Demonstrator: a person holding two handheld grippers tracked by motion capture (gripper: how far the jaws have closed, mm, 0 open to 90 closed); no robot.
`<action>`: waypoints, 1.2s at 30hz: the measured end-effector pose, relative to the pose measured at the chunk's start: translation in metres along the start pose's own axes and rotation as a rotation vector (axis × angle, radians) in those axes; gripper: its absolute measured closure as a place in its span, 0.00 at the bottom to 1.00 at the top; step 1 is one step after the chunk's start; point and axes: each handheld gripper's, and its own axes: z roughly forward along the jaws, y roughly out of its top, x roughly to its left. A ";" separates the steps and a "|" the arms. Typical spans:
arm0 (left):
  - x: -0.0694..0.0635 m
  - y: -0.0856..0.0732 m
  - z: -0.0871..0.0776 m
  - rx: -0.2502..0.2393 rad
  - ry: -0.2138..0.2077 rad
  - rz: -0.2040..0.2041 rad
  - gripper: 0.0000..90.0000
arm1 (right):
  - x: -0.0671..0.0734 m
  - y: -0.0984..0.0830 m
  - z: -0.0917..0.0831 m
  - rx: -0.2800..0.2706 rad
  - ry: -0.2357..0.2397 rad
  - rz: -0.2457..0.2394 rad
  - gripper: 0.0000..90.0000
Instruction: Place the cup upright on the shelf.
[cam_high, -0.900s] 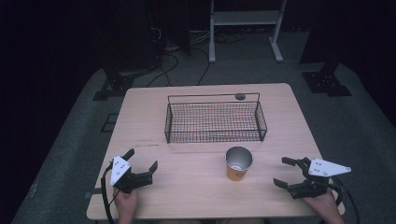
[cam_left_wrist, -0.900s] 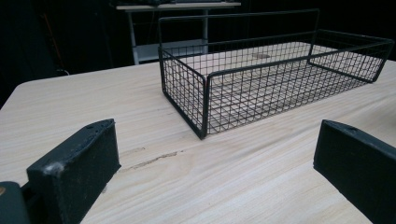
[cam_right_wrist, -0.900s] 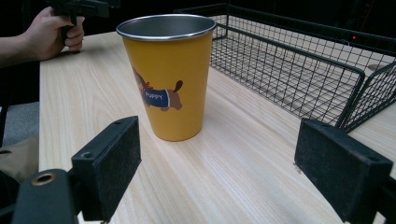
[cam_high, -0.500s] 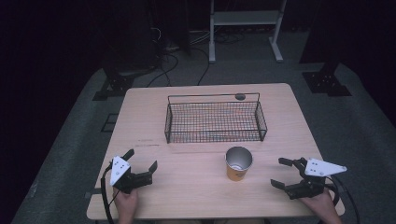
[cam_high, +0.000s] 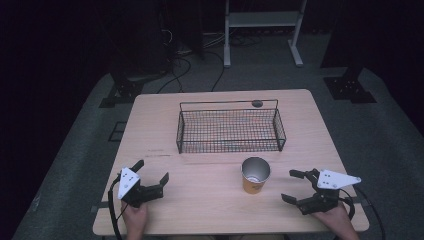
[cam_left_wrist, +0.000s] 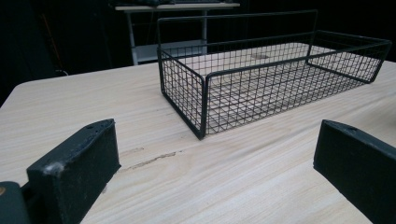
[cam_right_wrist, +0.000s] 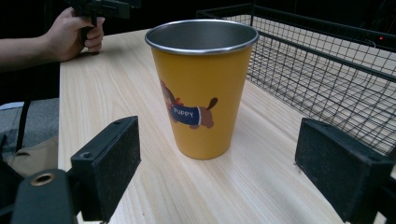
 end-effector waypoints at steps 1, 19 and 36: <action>0.000 0.000 0.000 0.001 0.000 0.001 0.00 | 0.000 0.001 0.001 -0.002 0.000 0.001 0.15; -0.001 0.000 0.000 0.002 0.001 0.007 0.00 | 0.009 0.008 0.019 -0.001 0.019 -0.007 0.13; -0.001 0.000 0.000 0.003 0.003 0.009 0.00 | 0.012 0.013 0.036 -0.008 0.010 0.004 0.02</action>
